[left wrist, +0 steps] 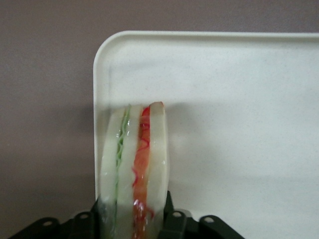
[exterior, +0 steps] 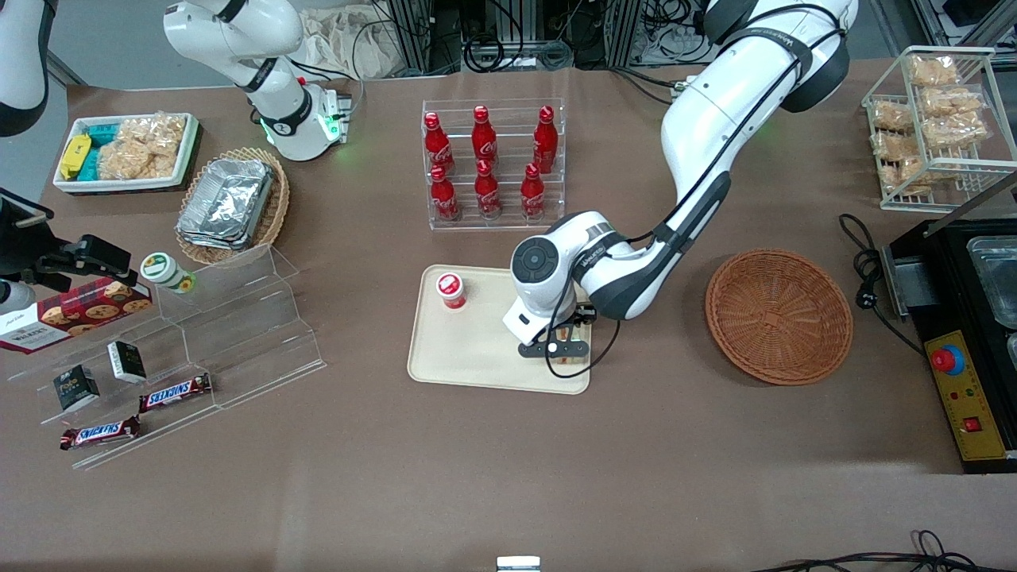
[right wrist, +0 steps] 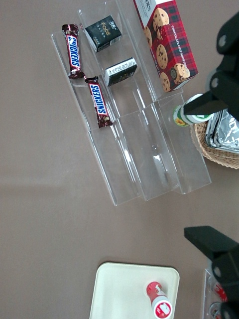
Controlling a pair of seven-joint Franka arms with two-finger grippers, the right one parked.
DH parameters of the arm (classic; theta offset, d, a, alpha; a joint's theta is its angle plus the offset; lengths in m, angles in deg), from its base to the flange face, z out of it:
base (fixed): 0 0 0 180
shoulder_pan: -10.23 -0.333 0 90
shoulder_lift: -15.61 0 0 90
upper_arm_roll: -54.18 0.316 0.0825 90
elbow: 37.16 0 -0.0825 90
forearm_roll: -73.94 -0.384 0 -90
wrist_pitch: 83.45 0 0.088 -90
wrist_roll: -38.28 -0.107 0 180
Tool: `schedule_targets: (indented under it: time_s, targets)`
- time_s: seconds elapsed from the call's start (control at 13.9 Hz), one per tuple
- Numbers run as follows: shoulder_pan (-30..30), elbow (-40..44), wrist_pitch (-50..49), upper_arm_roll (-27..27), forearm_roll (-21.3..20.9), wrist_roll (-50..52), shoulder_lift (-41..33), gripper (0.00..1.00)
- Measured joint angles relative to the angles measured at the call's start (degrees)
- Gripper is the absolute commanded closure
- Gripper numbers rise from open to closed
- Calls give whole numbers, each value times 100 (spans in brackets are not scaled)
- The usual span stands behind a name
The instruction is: Place sandwich from basket to tray
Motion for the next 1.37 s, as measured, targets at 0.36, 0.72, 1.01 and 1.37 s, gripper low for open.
schedule_targets:
  time_s: [0.36,0.72,1.01,1.37]
  targets:
    - [-72,190,-18,-1,35,557,-154,0]
    - [-678,306,-848,-1,524,656,-1319,0]
    - [-1315,236,-1414,5,894,196,-2102,0]
    - [-2034,103,-2243,210,1583,-1535,-2961,0]
